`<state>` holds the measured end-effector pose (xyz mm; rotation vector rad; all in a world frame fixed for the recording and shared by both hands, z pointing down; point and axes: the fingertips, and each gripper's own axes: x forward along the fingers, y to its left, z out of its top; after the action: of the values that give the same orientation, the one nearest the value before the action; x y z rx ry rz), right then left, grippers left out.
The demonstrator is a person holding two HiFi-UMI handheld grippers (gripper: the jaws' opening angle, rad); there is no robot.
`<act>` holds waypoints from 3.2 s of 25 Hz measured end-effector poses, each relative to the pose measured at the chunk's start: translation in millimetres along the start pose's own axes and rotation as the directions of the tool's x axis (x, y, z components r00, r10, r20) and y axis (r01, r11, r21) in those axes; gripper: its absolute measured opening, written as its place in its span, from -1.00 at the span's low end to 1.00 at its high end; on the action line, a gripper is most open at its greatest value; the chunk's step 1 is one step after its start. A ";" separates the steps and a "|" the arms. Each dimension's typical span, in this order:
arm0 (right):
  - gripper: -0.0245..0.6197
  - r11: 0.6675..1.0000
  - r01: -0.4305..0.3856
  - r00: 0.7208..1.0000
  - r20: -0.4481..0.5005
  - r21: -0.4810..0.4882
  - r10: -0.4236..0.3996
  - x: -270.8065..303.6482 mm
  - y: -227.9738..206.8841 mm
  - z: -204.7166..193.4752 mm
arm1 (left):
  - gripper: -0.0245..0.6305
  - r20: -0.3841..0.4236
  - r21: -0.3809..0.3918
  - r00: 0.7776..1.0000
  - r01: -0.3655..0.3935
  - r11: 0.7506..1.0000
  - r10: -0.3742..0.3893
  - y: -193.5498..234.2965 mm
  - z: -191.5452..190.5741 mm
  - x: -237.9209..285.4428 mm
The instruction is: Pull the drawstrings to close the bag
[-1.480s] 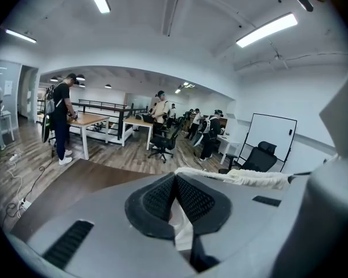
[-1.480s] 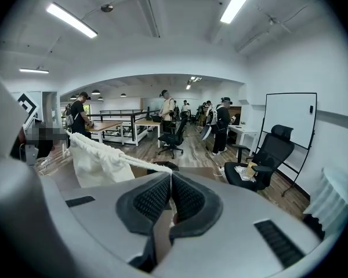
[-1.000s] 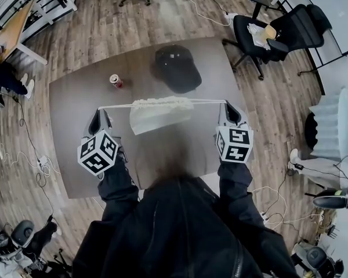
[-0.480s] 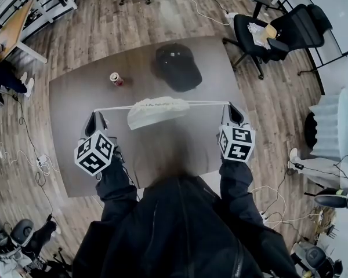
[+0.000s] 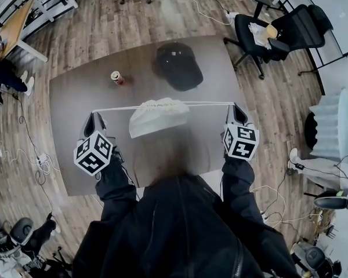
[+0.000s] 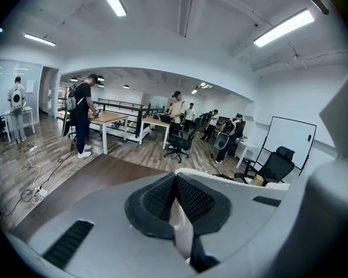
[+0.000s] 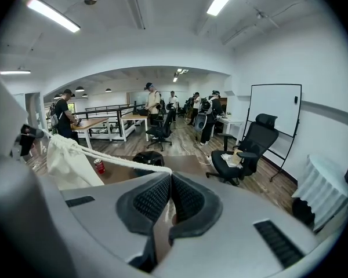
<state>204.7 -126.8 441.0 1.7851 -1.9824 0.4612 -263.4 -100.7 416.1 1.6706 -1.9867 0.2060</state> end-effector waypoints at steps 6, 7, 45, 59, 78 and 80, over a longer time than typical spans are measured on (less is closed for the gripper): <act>-0.85 1.000 0.016 1.000 -0.019 0.009 -0.016 -1.1 -7.5 -8.9 | -0.82 -0.010 -0.018 1.000 -0.024 1.000 0.023 13.5 -4.4 0.3; -0.85 1.000 0.018 1.000 -0.024 0.010 -0.017 -0.9 -8.8 -10.8 | -0.82 -0.014 -0.021 1.000 -0.027 0.999 0.027 15.2 -5.4 0.9; -0.85 0.903 -0.425 0.814 -0.459 -0.054 0.356 114.2 130.3 -157.1 | -0.82 -0.547 0.166 0.835 0.179 0.970 -0.061 -21.0 -222.2 120.5; -0.84 0.877 -0.479 0.760 -0.522 -0.048 0.387 113.0 158.2 -206.6 | -0.82 -0.612 0.182 0.786 0.242 0.953 -0.083 -28.4 -281.3 118.6; -0.24 0.870 -0.492 0.830 -0.317 -0.027 0.459 70.1 182.9 -158.8 | -0.14 -0.480 0.133 0.862 0.259 0.957 -0.166 -41.4 -246.4 68.7; -0.42 0.871 -0.487 0.857 -0.231 -0.068 0.461 58.6 189.1 -128.2 | -0.14 -0.414 0.132 0.890 0.268 0.954 -0.192 -53.2 -223.5 59.0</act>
<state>24.5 -88.6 588.2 1.1053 -2.2358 0.6317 -152.1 -65.3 622.5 1.7939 -1.4898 0.6089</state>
